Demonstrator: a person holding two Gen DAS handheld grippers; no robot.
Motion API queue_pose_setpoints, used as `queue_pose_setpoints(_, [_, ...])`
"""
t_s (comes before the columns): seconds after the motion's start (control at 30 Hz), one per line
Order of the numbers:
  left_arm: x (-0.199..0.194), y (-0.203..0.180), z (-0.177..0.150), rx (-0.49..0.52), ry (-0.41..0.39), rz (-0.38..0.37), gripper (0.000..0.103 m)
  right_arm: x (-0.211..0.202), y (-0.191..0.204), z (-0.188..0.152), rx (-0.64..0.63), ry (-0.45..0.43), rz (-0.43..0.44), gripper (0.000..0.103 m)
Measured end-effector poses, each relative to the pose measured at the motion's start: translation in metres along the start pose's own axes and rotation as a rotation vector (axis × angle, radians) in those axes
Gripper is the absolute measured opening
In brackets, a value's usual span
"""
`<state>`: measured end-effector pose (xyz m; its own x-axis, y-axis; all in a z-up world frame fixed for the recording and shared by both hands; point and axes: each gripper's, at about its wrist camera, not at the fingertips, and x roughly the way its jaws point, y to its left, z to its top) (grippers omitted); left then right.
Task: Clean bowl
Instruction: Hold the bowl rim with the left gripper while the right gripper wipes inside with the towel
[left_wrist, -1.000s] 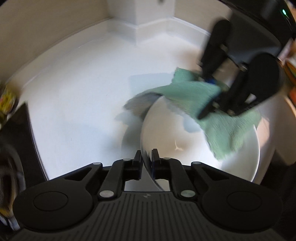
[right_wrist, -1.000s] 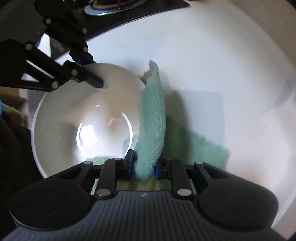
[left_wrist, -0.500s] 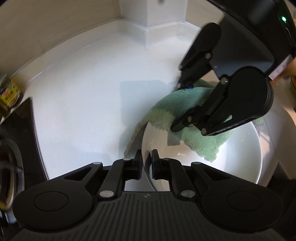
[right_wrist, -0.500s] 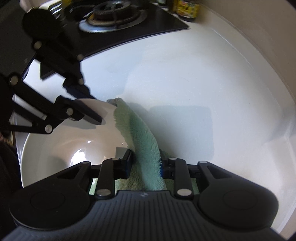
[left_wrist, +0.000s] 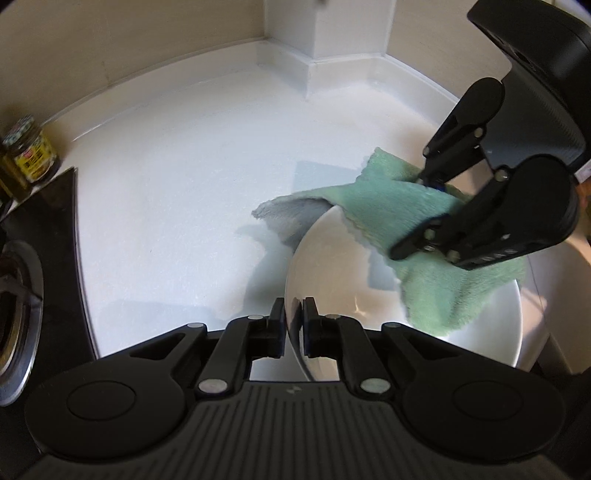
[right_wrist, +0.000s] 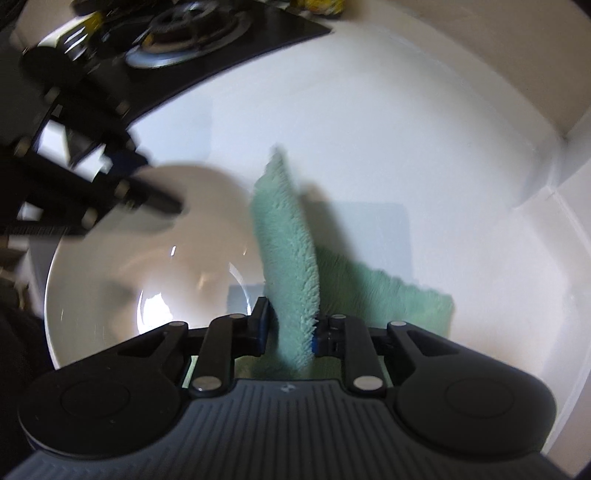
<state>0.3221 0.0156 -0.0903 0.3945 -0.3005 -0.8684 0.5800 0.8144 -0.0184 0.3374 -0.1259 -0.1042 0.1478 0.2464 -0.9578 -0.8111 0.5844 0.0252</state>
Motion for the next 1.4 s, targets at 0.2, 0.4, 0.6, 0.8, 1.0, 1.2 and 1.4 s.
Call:
queue_pose_setpoints(0.2, [-0.001, -0.005, 0.008, 0.146, 0.019, -0.016, 0.009, 0.008, 0.008, 0.024, -0.280, 0.112, 0.015, 0.020])
queue_pose_setpoints(0.4, [0.003, -0.001, 0.015, 0.165, 0.028, -0.023, 0.009, 0.017, 0.022, 0.051, -0.403, 0.092, -0.039, 0.023])
queue_pose_setpoints(0.6, [-0.002, 0.011, 0.005, -0.072, 0.001, -0.001, 0.010, 0.014, 0.009, 0.048, -0.291, 0.016, 0.005, 0.019])
queue_pose_setpoints(0.8, [-0.009, 0.006, -0.005, -0.168, -0.004, 0.040, 0.010, 0.000, -0.005, 0.015, 0.023, -0.080, -0.033, 0.015])
queue_pose_setpoints(1.0, [0.000, 0.007, 0.009, 0.016, 0.034, -0.013, 0.009, -0.009, -0.002, -0.009, -0.069, 0.020, 0.061, 0.018])
queue_pose_setpoints(1.2, [0.008, 0.001, 0.022, 0.207, 0.064, -0.019, 0.010, -0.002, -0.015, 0.011, -0.256, 0.125, 0.049, 0.021])
queue_pose_setpoints(1.4, [0.012, 0.011, 0.025, 0.181, 0.050, -0.002, 0.010, 0.004, -0.011, 0.035, -0.266, 0.025, -0.043, 0.022])
